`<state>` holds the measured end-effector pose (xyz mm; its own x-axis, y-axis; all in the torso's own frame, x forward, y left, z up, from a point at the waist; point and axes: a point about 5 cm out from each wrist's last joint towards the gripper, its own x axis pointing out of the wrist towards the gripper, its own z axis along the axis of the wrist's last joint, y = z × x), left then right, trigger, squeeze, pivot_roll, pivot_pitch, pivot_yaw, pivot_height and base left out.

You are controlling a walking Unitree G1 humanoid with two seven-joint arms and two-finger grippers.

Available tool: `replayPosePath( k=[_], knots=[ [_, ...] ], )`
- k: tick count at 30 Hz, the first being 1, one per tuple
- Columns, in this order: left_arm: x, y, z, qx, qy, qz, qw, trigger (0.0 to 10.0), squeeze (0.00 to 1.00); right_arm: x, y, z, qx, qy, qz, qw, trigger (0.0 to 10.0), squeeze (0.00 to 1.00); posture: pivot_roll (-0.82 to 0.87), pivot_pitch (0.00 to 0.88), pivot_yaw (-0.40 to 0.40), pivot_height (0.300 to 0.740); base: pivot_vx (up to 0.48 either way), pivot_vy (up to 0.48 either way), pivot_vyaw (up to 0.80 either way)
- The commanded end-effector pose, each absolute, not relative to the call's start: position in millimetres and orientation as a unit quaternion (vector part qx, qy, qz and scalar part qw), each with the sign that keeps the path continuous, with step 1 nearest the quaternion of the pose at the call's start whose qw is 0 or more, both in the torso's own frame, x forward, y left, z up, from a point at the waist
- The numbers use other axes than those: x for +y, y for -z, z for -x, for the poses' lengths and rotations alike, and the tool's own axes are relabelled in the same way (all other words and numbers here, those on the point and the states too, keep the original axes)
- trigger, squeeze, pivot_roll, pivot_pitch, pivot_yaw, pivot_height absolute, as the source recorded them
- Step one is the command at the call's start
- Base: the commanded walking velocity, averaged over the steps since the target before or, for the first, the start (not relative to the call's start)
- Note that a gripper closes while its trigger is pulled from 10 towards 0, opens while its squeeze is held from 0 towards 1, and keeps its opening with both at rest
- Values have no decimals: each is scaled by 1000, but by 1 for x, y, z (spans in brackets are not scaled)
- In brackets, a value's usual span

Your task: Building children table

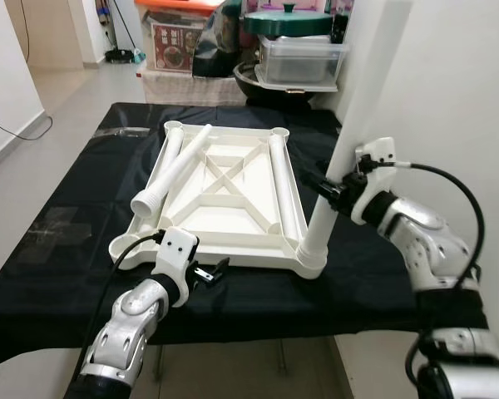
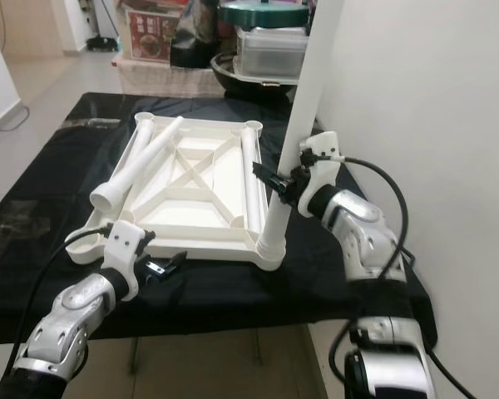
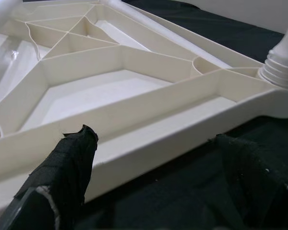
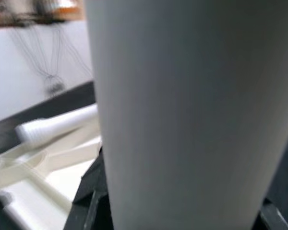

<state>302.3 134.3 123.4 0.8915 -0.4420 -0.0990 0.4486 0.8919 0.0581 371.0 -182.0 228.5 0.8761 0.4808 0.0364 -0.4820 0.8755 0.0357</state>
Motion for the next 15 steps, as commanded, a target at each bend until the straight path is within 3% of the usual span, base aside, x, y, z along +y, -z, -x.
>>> replayPosePath(
  k=[1, 2, 4, 6, 7, 8, 10, 11, 13, 15],
  knots=[
    [136, -121, -301, 46, 228, -45, 972, 10000, 0, -187, -217, -376, 18, -202, -21, 979, 0, 0, 91, 0, -130, 740, 0, 0, 0],
    [138, -121, -301, 47, 225, -45, 972, 10000, 0, -196, -215, -380, 29, -108, -41, 993, 0, 0, 92, 0, -132, 740, 0, 0, 0],
    [138, -121, -301, 47, 225, -45, 972, 10000, 0, -196, -215, -380, 29, -108, -41, 993, 0, 0, 92, 0, -132, 740, 0, 0, 0],
    [140, -120, -299, 48, 222, -43, 973, 10000, 0, -206, -209, -375, 38, 29, -67, 997, 0, 0, 92, 0, -127, 740, 0, 0, 0],
    [140, -120, -299, 48, 222, -43, 973, 10000, 0, -206, -209, -375, 38, 29, -67, 997, 0, 0, 92, 0, -127, 740, 0, 0, 0],
    [140, -119, -298, 49, 224, -43, 972, 10000, 0, -199, -205, -365, 37, 83, -75, 993, 0, 0, 90, 0, -119, 740, 0, 0, 0],
    [137, -120, -297, 50, 229, -43, 971, 10000, 0, -168, -201, -342, 29, 85, -84, 992, 0, 0, 90, 0, -113, 740, 0, 0, 0],
    [137, -120, -298, 50, 231, -44, 971, 10000, 0, -152, -201, -336, 27, 59, -88, 994, 10000, 0, 87, 0, -107, 740, 0, 0, 0],
    [137, -120, -300, 50, 232, -46, 970, 10000, 0, -131, -201, -330, 25, 8, -92, 995, 10000, 0, 84, 0, -105, 740, 0, 0, 0],
    [136, -121, -302, 49, 233, -47, 970, 10000, 0, -125, -202, -331, 19, 1, -95, 995, 10000, 0, 73, 0, -93, 740, 0, 0, 0]
  ],
)
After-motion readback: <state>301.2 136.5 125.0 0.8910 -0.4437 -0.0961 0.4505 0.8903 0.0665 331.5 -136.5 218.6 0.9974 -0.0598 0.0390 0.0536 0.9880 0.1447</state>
